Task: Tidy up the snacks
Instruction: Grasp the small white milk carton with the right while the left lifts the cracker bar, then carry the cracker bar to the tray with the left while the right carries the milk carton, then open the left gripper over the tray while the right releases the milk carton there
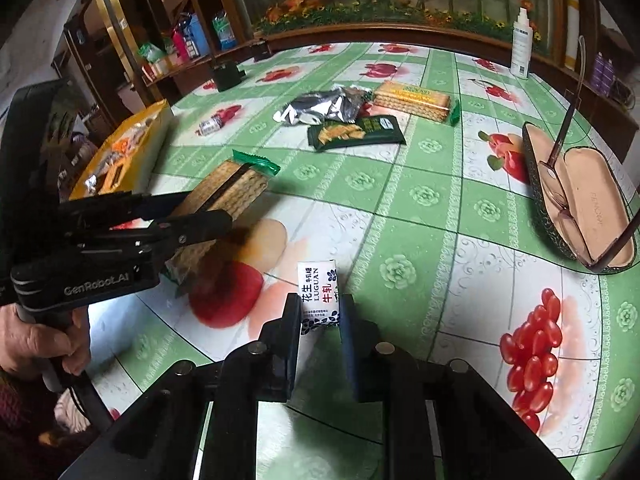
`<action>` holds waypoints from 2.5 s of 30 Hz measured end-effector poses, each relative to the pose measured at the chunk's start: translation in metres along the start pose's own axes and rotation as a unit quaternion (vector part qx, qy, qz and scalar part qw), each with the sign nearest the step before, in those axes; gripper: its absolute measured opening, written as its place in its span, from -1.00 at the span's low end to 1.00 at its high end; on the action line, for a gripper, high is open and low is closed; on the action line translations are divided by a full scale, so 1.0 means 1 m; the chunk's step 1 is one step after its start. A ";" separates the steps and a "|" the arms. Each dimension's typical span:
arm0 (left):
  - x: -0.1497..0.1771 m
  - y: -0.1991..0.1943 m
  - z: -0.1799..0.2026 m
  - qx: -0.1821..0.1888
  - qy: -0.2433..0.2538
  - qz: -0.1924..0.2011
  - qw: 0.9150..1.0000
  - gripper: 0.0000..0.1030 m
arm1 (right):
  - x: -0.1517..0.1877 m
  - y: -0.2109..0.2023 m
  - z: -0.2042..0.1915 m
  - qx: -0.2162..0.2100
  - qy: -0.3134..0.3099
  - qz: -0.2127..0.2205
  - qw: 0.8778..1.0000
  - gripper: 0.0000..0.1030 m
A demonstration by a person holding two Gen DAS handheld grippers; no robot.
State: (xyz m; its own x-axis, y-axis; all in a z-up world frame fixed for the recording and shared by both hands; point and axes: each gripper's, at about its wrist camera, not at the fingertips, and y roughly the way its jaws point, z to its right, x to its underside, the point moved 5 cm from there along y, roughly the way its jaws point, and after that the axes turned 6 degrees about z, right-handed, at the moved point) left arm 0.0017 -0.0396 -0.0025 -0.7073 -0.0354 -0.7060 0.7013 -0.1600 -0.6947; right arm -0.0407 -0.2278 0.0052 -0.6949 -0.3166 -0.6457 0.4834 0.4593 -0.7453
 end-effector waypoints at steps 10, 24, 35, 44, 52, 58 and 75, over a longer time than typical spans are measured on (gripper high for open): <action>-0.001 -0.048 -0.047 -0.020 -0.035 0.036 0.999 -0.11 | -0.023 0.011 -0.046 -0.038 -0.002 0.012 0.999 -0.60; 0.006 -0.127 -0.184 -0.095 -0.149 0.103 0.979 -0.11 | -0.071 0.036 -0.155 -0.100 -0.059 0.011 0.993 -0.59; 0.041 -0.134 -0.237 -0.137 -0.196 0.091 0.967 -0.11 | -0.120 0.076 -0.239 -0.131 -0.089 0.023 0.987 -0.59; 0.061 -0.125 -0.231 -0.149 -0.187 0.073 0.968 -0.11 | -0.150 0.143 -0.268 -0.134 -0.078 0.015 0.988 -0.59; 0.061 -0.124 -0.229 -0.153 -0.186 0.074 0.968 -0.11 | -0.156 0.177 -0.276 -0.142 -0.055 -0.009 0.988 -0.57; 0.060 -0.124 -0.229 -0.152 -0.191 0.070 0.967 0.02 | -0.157 0.179 -0.273 -0.154 -0.039 -0.018 0.987 -0.41; 0.032 -0.130 -0.181 -0.133 -0.152 0.096 0.975 0.21 | -0.159 0.122 -0.187 -0.145 0.013 0.035 0.989 -0.12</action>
State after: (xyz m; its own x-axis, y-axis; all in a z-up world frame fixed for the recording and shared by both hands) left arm -0.0962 0.1589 0.0408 -0.5263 -0.3363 -0.7809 0.7924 0.1390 -0.5939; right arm 0.0292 0.0336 0.0485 -0.6804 -0.2563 -0.6866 0.3595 0.6997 -0.6174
